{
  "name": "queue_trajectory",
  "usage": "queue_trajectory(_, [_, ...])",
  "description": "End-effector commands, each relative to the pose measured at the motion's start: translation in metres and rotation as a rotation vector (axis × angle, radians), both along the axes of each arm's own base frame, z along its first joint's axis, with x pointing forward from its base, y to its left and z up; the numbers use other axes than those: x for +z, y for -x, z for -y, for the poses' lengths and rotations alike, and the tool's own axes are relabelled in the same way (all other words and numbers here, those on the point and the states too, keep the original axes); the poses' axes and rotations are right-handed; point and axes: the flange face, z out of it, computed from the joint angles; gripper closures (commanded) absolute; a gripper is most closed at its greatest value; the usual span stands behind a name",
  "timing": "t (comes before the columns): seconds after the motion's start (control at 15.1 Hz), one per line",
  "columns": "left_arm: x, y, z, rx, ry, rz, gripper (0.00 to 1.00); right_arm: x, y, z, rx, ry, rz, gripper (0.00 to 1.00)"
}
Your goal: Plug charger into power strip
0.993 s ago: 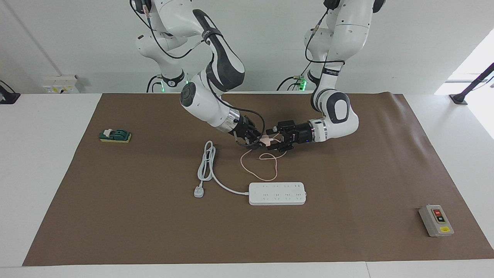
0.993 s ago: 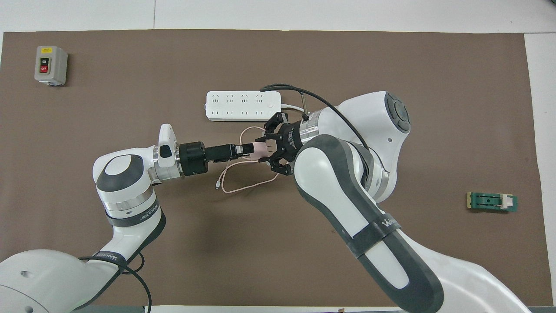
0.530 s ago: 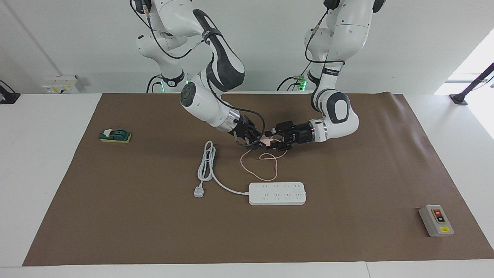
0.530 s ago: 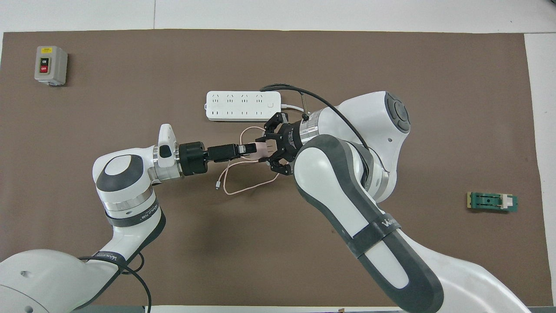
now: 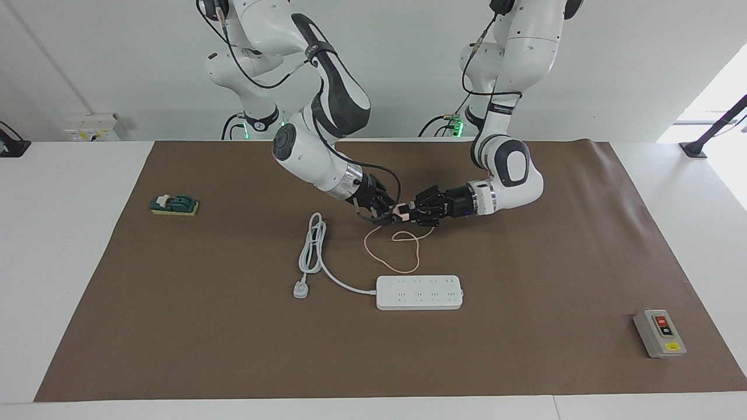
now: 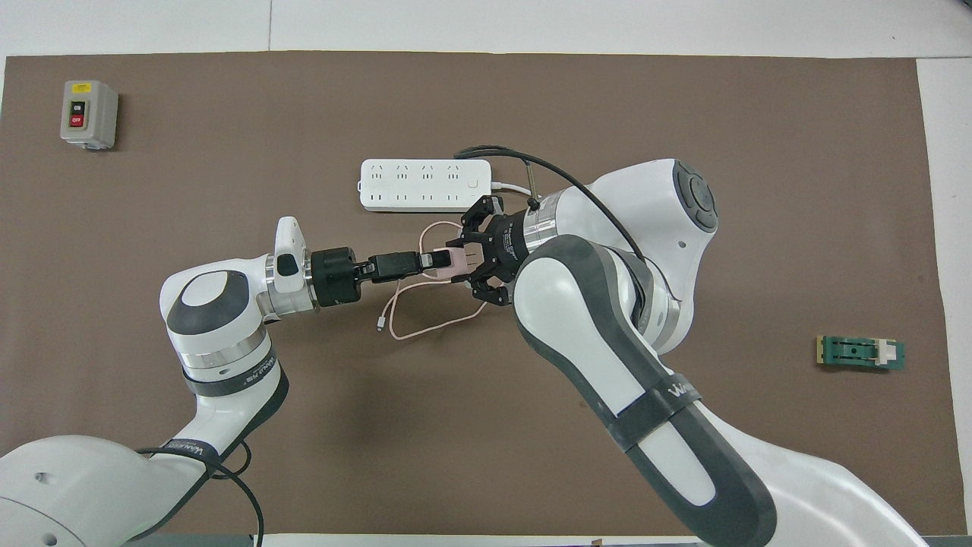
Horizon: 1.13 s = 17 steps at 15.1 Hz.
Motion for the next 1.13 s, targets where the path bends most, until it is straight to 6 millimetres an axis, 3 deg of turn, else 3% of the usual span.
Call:
queue_trajectory(0.0, [0.007,-0.002,-0.015,0.014,0.000,0.049,1.00,-0.002,-0.001,0.000,0.007,0.020,0.005,1.00])
queue_trajectory(0.13, [0.008,-0.003,-0.018,0.014,0.011,0.048,1.00,-0.003,-0.001,0.000,0.007,0.021,0.004,1.00])
queue_trajectory(0.2, [0.009,-0.003,-0.017,0.012,0.009,0.050,1.00,-0.003,-0.001,0.001,0.005,0.021,0.002,0.73])
queue_trajectory(0.26, [0.009,-0.003,-0.017,0.016,0.005,0.048,1.00,-0.003,-0.001,0.001,0.013,0.021,0.005,0.05])
queue_trajectory(0.4, [0.023,-0.009,-0.023,0.041,-0.006,0.064,1.00,-0.007,0.000,0.003,0.036,0.023,0.016,0.00])
queue_trajectory(0.66, [0.081,-0.037,-0.050,0.073,-0.080,0.049,1.00,-0.003,0.002,0.005,0.045,0.019,0.013,0.00])
queue_trajectory(0.79, [0.111,-0.055,-0.081,0.084,-0.129,0.035,1.00,0.006,0.009,0.018,0.075,0.017,0.029,0.00])
queue_trajectory(1.06, [0.189,-0.081,-0.148,0.078,-0.376,-0.039,1.00,0.035,0.002,0.063,0.063,0.011,0.063,0.00])
